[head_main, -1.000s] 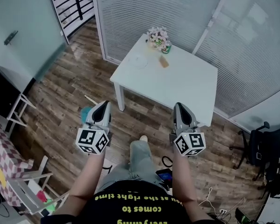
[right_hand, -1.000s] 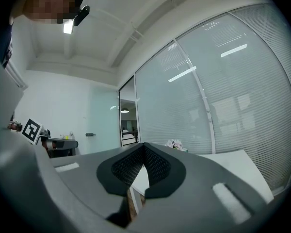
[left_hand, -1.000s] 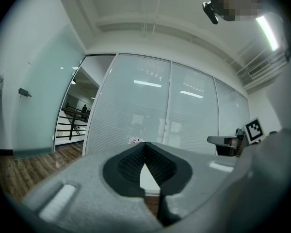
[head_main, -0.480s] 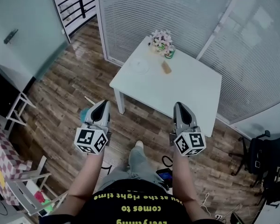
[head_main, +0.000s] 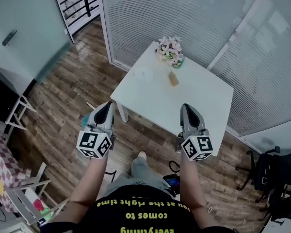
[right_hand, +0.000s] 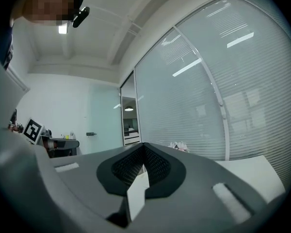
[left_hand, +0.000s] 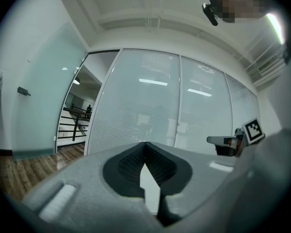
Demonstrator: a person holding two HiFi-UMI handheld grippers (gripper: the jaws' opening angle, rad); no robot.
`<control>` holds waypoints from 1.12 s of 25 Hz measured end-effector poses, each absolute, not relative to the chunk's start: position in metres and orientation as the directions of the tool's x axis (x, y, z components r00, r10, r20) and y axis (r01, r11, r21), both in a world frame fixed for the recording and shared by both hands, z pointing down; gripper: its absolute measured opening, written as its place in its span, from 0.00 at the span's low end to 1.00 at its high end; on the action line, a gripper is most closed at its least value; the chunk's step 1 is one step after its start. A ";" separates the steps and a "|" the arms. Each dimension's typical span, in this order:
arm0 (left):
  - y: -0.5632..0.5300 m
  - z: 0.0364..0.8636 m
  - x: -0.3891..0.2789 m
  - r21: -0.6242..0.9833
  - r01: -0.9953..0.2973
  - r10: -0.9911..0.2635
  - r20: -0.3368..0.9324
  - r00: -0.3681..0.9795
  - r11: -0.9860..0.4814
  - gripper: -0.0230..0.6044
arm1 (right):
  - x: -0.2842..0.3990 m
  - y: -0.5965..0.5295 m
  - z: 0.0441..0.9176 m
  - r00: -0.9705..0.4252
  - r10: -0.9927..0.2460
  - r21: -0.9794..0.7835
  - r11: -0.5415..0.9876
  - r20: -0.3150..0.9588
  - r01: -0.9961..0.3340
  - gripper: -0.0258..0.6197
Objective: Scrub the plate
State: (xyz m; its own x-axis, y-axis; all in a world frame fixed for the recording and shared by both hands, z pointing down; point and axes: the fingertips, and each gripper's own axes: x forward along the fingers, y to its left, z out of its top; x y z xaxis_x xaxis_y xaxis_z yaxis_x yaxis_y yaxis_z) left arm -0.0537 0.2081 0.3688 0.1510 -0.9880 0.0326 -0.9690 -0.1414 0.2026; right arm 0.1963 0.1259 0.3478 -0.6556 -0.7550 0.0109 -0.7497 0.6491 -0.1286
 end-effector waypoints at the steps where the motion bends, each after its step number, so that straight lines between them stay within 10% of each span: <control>1: 0.202 0.368 -0.054 0.201 -0.970 -0.989 0.033 0.147 -0.137 0.04 | 0.195 0.119 0.347 -0.661 -0.751 -0.129 0.654 0.010 -0.745 0.05; 28: 0.104 0.372 -0.057 0.172 -0.984 -0.997 0.045 0.057 -0.049 0.04 | 0.193 0.001 0.356 -0.717 -0.697 -0.158 0.708 -0.003 -0.688 0.05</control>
